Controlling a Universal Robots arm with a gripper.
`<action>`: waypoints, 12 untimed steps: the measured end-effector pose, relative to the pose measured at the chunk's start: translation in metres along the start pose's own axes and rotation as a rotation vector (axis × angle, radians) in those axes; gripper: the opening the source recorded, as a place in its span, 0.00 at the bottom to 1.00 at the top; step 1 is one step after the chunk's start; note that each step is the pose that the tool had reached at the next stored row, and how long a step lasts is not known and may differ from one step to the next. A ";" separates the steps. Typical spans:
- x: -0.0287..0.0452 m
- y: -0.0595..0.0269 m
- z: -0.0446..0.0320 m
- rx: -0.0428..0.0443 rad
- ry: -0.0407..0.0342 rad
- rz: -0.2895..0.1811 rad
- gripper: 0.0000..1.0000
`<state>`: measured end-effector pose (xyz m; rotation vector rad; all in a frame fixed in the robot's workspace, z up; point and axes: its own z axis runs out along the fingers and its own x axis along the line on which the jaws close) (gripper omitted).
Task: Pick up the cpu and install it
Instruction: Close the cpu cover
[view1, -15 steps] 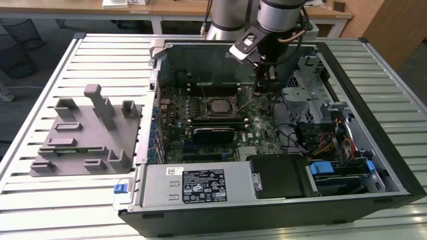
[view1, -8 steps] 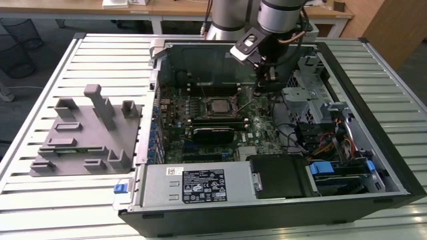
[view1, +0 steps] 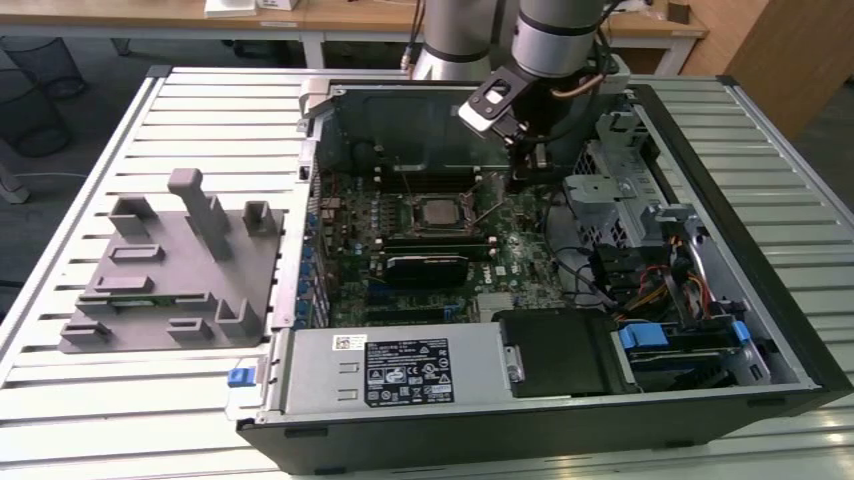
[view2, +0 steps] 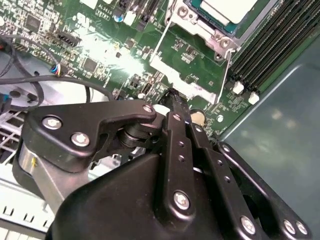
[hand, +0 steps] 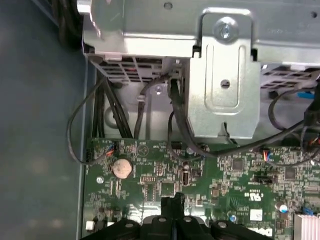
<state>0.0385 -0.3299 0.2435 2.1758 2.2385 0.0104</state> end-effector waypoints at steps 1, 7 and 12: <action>0.0002 -0.0021 0.0005 0.0001 -0.0002 0.000 0.11; 0.0007 -0.0177 0.0013 0.0001 -0.0002 0.000 0.11; 0.0011 -0.0245 0.0015 0.0000 0.0000 0.000 0.11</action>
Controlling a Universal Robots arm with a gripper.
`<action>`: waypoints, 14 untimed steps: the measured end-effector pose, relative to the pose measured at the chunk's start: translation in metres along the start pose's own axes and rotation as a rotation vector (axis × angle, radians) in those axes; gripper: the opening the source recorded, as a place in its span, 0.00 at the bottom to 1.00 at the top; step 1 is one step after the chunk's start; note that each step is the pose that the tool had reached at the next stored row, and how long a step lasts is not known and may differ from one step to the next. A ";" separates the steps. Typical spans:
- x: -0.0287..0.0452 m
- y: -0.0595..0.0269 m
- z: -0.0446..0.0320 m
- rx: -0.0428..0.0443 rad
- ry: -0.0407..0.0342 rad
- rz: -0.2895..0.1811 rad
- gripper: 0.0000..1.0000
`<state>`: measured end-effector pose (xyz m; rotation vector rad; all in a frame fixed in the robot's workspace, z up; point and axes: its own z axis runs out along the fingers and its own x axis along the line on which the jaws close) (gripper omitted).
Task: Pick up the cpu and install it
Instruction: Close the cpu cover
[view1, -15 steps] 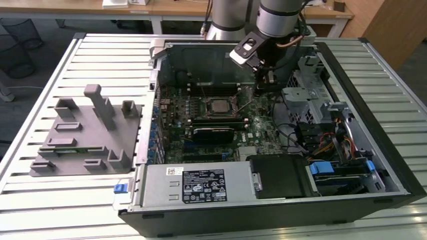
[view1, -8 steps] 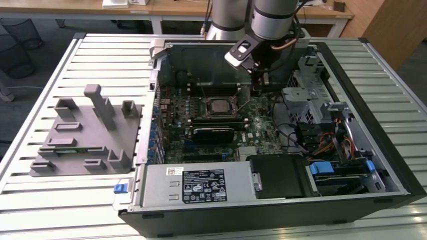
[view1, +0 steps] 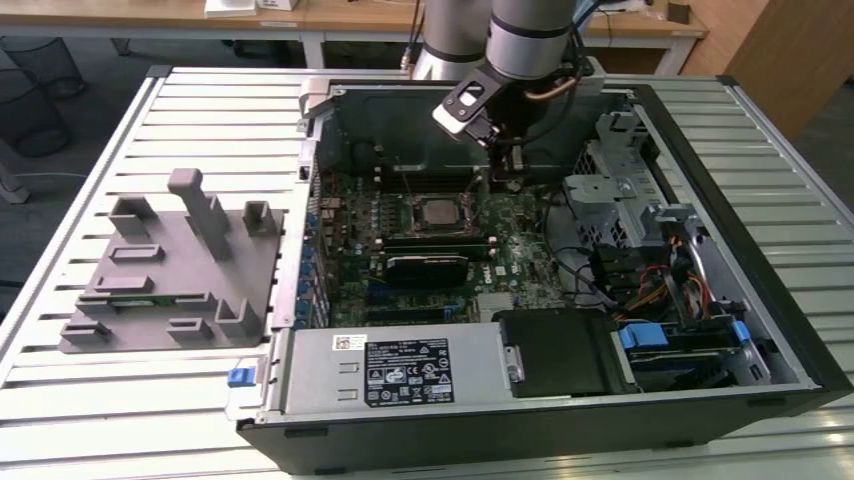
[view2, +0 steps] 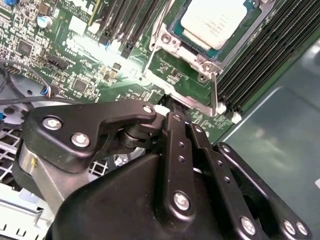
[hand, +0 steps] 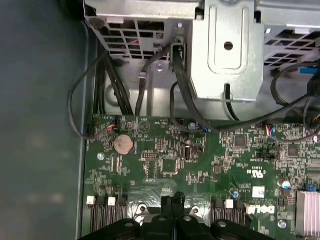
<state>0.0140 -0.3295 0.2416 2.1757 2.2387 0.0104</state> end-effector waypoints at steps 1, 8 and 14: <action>0.0000 -0.0008 0.0000 0.0000 -0.0001 0.000 0.11; 0.0002 -0.0071 0.0006 0.0000 -0.0002 0.000 0.11; 0.0003 -0.0092 0.0008 -0.0029 -0.0002 0.000 0.11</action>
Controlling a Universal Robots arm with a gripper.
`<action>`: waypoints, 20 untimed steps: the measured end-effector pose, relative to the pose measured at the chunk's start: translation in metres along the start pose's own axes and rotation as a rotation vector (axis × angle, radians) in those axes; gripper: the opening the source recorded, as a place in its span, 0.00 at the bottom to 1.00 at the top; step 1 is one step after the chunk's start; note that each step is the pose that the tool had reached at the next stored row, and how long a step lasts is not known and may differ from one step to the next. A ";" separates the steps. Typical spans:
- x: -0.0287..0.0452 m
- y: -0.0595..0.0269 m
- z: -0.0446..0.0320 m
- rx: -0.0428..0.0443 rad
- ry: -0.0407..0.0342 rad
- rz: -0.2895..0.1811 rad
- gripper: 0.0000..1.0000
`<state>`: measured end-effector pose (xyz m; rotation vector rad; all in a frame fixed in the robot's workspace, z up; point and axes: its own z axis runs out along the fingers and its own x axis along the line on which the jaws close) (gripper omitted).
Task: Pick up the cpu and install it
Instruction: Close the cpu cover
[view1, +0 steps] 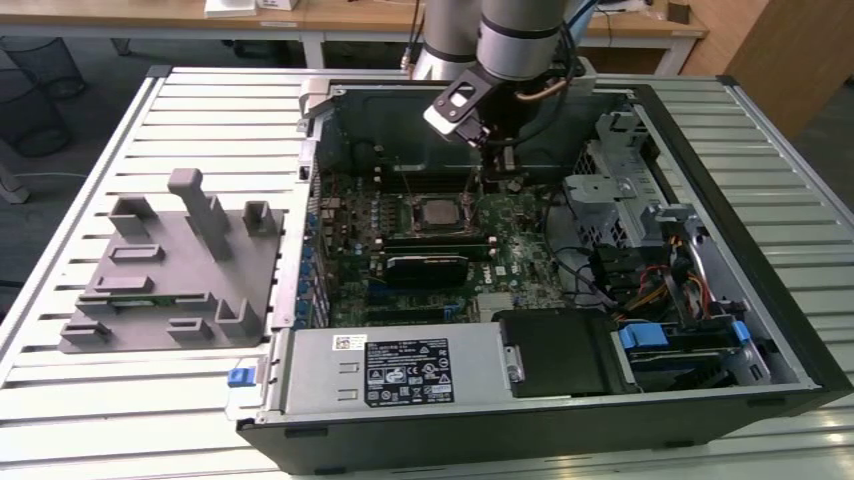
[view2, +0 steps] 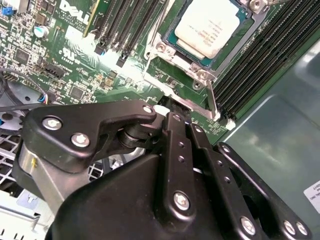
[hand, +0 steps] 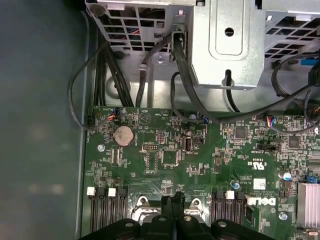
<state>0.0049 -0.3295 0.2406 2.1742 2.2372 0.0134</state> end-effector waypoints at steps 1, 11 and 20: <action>0.0000 -0.0003 0.0000 -0.0002 0.0000 0.000 0.11; 0.0002 -0.0040 0.0023 -0.0002 0.0000 0.000 0.11; 0.0003 -0.0068 0.0085 -0.0002 0.0000 0.000 0.11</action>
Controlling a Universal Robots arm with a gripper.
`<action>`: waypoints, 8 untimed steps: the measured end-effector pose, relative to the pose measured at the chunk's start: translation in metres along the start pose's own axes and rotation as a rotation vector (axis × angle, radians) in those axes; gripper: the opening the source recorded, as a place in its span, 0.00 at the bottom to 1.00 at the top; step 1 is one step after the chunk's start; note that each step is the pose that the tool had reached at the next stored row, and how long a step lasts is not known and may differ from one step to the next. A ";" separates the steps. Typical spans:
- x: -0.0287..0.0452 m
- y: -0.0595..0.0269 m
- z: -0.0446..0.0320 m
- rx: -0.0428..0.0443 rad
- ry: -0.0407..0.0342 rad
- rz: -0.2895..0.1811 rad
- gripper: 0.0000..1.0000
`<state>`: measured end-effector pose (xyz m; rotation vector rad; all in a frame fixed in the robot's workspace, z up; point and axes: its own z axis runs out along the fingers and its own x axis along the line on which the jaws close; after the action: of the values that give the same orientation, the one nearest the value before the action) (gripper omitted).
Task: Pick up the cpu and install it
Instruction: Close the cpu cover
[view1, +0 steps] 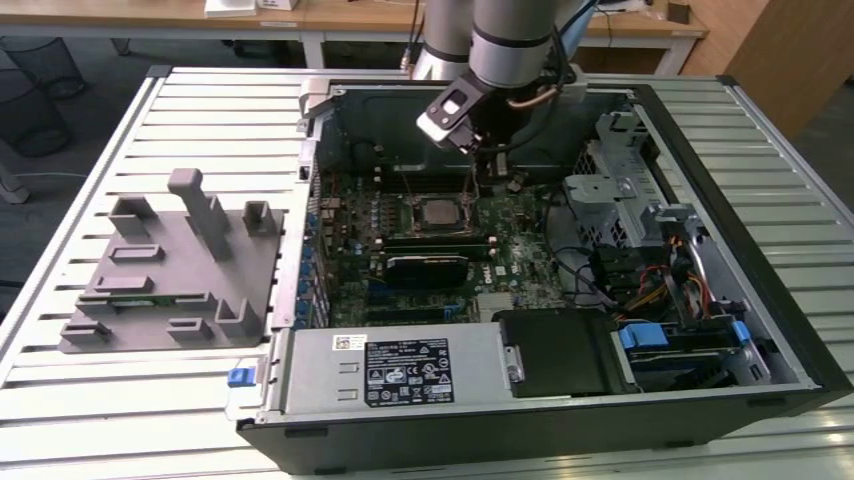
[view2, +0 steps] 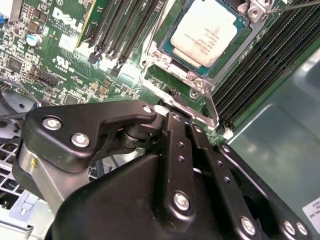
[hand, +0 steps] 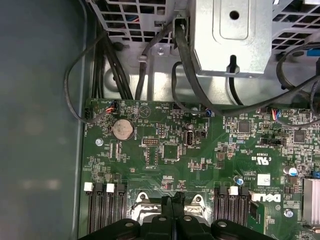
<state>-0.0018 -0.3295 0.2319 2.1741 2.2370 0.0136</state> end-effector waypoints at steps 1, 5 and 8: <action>0.0000 -0.0003 0.0006 0.0000 0.0001 0.000 0.11; 0.0001 -0.0021 0.0031 -0.0001 0.0000 0.000 0.11; 0.0002 -0.0049 0.0043 0.0000 0.0000 0.000 0.11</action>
<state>-0.0066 -0.3295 0.2275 2.1742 2.2370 0.0136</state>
